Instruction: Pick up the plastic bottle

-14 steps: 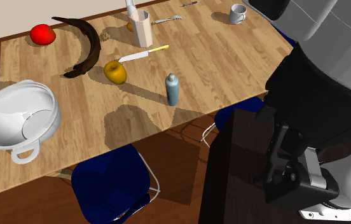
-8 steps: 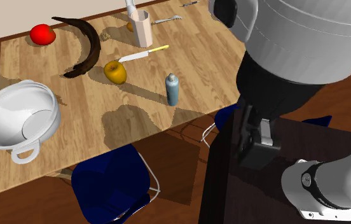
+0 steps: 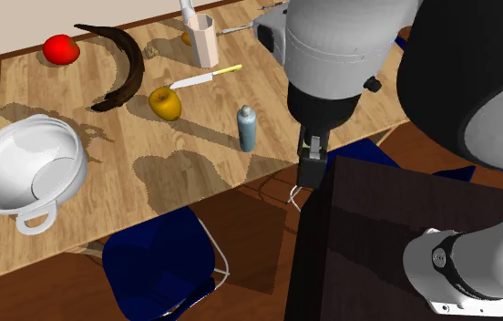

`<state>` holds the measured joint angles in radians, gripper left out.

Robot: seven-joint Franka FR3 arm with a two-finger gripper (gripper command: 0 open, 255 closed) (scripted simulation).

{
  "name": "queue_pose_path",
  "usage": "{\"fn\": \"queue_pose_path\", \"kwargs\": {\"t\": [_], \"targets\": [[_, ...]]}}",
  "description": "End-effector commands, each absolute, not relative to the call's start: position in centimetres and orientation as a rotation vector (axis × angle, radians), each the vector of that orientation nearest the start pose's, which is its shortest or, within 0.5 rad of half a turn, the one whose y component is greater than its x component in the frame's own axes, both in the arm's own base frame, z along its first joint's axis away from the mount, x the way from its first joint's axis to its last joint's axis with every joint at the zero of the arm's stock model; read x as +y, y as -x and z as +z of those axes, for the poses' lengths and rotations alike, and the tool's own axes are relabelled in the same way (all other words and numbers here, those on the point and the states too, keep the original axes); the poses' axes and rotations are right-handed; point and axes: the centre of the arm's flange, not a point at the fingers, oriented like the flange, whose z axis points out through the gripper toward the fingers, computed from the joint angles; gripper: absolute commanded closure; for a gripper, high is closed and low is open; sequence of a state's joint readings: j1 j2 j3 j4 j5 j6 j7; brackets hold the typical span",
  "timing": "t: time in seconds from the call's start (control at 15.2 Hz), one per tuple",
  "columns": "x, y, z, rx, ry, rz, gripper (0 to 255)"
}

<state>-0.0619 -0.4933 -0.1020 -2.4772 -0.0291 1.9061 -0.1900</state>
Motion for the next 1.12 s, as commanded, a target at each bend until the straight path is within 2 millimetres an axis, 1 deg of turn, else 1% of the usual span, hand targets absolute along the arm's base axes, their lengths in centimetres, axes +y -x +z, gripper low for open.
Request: {"fn": "queue_pose_path", "kwargs": {"t": [0.0, 1.06], "targets": [[-7.9, -39.6, 44.0, -0.102, 3.111, 0.122, 0], [-20.5, -49.6, 30.8, -0.268, 3.155, 0.177, 0]]}}
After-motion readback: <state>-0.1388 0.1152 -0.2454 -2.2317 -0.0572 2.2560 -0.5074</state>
